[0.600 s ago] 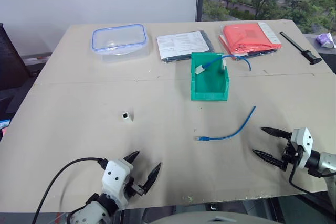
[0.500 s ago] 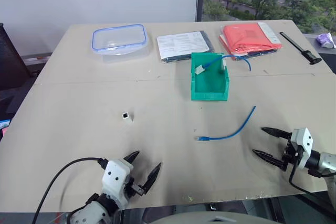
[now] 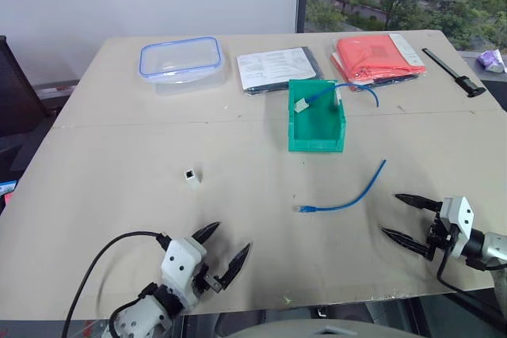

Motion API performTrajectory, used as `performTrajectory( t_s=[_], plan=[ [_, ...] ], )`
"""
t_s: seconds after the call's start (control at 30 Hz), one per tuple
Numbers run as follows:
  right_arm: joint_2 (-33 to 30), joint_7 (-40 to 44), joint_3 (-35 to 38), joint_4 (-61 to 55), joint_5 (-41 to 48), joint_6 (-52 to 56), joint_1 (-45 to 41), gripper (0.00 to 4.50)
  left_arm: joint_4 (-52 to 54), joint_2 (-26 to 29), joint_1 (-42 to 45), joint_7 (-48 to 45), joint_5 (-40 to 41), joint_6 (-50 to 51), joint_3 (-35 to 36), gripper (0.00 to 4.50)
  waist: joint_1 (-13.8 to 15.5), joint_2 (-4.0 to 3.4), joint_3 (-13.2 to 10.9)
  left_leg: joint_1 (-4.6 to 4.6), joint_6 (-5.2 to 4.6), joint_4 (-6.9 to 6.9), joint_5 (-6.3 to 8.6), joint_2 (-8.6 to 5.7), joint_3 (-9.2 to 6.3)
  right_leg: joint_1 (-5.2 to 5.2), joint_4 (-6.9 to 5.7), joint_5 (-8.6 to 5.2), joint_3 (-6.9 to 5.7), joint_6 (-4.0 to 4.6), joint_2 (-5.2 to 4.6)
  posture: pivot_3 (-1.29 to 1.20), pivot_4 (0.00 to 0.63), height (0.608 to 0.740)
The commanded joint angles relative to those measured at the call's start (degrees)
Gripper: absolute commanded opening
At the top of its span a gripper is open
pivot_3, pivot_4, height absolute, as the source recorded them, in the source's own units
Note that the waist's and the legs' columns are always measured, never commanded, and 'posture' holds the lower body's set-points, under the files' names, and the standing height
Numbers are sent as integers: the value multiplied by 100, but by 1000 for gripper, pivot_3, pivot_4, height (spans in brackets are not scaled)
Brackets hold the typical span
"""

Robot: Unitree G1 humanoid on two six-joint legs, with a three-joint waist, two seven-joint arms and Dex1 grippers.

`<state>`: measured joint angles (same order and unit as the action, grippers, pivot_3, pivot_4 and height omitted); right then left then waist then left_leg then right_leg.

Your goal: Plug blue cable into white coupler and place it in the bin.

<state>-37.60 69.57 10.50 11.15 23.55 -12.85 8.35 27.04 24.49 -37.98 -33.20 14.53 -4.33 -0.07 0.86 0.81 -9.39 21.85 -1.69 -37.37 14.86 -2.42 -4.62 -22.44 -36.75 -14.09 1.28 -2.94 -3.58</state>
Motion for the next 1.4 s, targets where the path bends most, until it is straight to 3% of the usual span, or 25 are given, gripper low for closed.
performTrajectory(
  t_s=[0.03,0.2,0.37,0.53,0.8,1.03,1.3,1.33,1.37,1.4],
  plan=[
    [-20,4,12,30,-25,16,77,4500,-4,83,194,-127,35,-37,24,4397,2,0,0,0,0,0,0,0,0,0,0,0,0,0,0,0,150,740],
    [-10,2,8,-253,109,178,169,4500,10,481,731,-593,145,375,-177,4397,1,-9,5,-2,0,0,0,0,0,0,-2,1,-1,1,1,0,150,740],
    [-117,208,98,-855,598,601,279,4500,375,830,1791,-975,157,1182,-714,4397,-1,-17,2,-1,0,-2,-1,0,-3,0,-5,3,-7,-1,3,0,150,740],
    [-298,438,162,-1764,982,988,611,4500,95,1150,2884,-1429,93,1772,-1153,4397,-13,-41,5,-2,-1,0,-1,0,3,-2,-7,15,2,-21,5,0,150,740],
    [-450,306,288,-2991,1543,1672,745,4500,-852,1069,4391,-1978,-164,2269,-1877,4397,-3,-45,4,0,0,0,-1,0,1,-3,-7,16,-12,-24,11,0,150,740],
    [-496,387,344,-3228,1466,1632,847,4500,-1956,664,5670,-2609,-418,2174,-2483,4397,0,-43,3,5,0,-5,-1,-4,-4,-3,-7,16,-30,-25,10,0,150,740],
    [-409,326,438,-3142,1281,1408,1015,4500,-2841,547,6173,-3184,-866,1628,-2864,4397,5,-42,5,1,-1,-5,-1,-6,-5,-2,-8,16,-30,-26,9,0,150,740],
    [-405,315,453,-3137,1266,1381,1043,4500,-2866,579,6193,-3287,-857,1594,-2866,3869,6,-41,6,2,-1,-7,-2,-6,-6,-1,-8,16,-30,-26,9,0,150,740],
    [-394,299,461,-3139,1250,1354,1068,4500,-2869,605,6212,-3374,-831,1598,-2854,3742,3,-41,6,1,-1,-7,-2,-6,-6,0,-8,16,-30,-26,9,0,150,740],
    [-385,290,468,-3138,1236,1332,1085,4500,-2862,613,6225,-3432,-812,1618,-2841,3276,0,-41,6,1,-1,-7,-2,-6,-5,0,-8,16,-28,-26,8,0,150,740]
  ],
)
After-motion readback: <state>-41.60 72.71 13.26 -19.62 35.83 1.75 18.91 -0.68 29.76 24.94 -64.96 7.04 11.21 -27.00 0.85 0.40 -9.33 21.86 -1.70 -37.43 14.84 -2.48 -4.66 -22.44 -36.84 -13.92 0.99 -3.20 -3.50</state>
